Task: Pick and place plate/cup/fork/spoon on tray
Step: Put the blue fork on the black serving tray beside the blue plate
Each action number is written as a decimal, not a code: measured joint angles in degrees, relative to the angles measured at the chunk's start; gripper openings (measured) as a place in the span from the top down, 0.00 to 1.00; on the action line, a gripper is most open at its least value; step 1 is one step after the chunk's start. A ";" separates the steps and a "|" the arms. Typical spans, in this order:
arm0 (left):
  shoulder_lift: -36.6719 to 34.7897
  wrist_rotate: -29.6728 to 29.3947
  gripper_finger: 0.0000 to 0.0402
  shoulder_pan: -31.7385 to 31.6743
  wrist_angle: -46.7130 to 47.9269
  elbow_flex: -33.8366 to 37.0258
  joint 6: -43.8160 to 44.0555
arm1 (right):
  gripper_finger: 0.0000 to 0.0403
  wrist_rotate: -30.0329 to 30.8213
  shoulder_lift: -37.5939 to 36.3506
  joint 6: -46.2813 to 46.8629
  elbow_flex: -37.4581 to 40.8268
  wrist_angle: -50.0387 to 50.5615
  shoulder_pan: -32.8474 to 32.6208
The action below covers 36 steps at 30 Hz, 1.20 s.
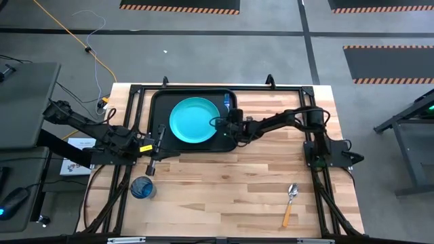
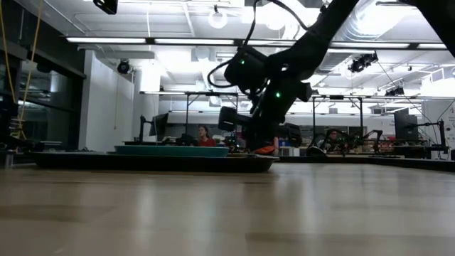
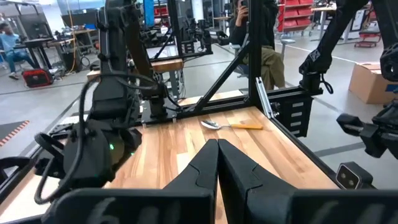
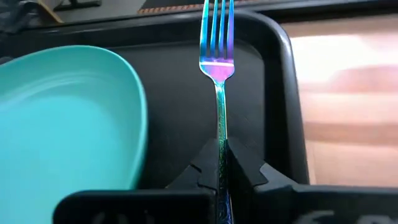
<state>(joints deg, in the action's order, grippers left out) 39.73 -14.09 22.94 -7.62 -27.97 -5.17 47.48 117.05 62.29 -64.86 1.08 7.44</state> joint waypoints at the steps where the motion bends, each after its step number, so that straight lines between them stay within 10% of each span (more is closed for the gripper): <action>1: 0.00 0.00 1.00 0.00 -0.01 0.00 0.00 | 1.00 -0.07 0.33 1.15 0.00 0.44 -0.04; 36: 0.01 0.00 1.00 0.00 -0.36 0.02 0.47 | 0.95 -1.00 1.32 4.78 0.09 2.58 -1.22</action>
<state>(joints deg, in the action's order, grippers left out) 39.74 -14.09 22.93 -7.99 -27.94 -4.70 46.48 118.37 67.07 -64.77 3.66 6.22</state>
